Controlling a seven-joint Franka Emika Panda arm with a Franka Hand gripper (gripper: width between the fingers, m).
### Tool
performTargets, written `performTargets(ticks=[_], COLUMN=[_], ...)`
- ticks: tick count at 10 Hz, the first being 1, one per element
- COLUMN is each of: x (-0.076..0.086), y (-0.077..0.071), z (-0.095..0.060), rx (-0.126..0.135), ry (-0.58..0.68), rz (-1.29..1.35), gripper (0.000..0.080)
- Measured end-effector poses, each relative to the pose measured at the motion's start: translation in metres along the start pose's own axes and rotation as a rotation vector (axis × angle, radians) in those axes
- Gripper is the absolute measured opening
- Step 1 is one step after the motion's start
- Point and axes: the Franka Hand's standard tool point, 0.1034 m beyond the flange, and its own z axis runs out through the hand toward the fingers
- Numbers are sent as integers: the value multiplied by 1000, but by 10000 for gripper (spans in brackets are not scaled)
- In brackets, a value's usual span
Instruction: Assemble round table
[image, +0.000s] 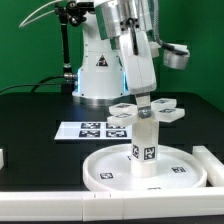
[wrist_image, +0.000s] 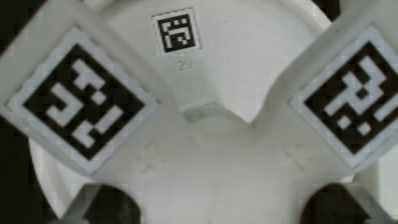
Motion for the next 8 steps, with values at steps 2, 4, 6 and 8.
performTargets(ticks=[2, 4, 6, 8], x=[-6, -12, -13, -13], y=[-1, -4, -4, -4], z=[-8, -26, -29, -29], rx=[-13, -4, 4, 4], ry=[-12, -25, -31, -30], rz=[-27, -65, -95, -204], gripper=[619, 643, 648, 649])
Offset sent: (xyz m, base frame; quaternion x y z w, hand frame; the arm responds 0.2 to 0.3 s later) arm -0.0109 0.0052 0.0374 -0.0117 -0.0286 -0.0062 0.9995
